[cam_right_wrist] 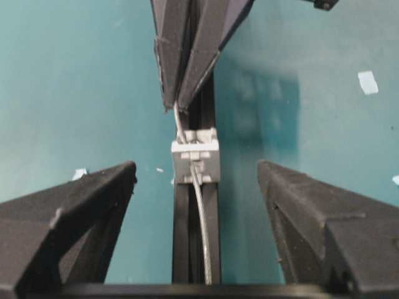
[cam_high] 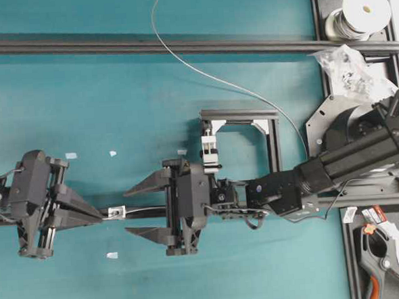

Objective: Insert the wire through the hole in the metal fitting.

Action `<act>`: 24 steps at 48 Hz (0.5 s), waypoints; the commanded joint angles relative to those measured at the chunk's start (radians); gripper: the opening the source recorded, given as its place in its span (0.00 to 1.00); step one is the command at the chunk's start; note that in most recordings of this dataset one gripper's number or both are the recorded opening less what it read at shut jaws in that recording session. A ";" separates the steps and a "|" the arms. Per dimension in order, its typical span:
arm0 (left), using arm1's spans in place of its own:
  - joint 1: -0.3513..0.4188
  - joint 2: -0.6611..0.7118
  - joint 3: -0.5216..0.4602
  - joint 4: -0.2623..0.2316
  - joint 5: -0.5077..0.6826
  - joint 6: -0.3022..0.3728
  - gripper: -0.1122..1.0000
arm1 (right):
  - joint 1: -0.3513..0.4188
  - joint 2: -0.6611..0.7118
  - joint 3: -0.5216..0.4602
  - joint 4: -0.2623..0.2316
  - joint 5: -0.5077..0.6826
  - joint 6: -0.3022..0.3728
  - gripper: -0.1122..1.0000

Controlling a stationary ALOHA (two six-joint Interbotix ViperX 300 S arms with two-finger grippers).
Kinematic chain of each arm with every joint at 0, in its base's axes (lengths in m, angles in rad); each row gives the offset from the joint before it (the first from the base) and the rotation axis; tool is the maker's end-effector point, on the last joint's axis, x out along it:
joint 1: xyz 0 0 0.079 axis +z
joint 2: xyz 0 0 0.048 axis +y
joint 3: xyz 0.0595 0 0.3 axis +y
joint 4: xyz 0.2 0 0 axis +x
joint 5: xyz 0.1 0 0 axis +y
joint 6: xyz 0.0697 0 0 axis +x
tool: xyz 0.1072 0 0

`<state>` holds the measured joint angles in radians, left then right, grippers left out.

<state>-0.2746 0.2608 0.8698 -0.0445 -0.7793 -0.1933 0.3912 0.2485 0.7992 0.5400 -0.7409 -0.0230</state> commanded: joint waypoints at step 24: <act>-0.005 -0.155 0.129 0.002 0.052 0.000 0.01 | -0.002 -0.052 0.014 -0.003 -0.003 0.002 0.89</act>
<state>-0.2761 0.1427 0.9940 -0.0445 -0.7409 -0.1933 0.3912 0.2286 0.8191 0.5400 -0.7394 -0.0230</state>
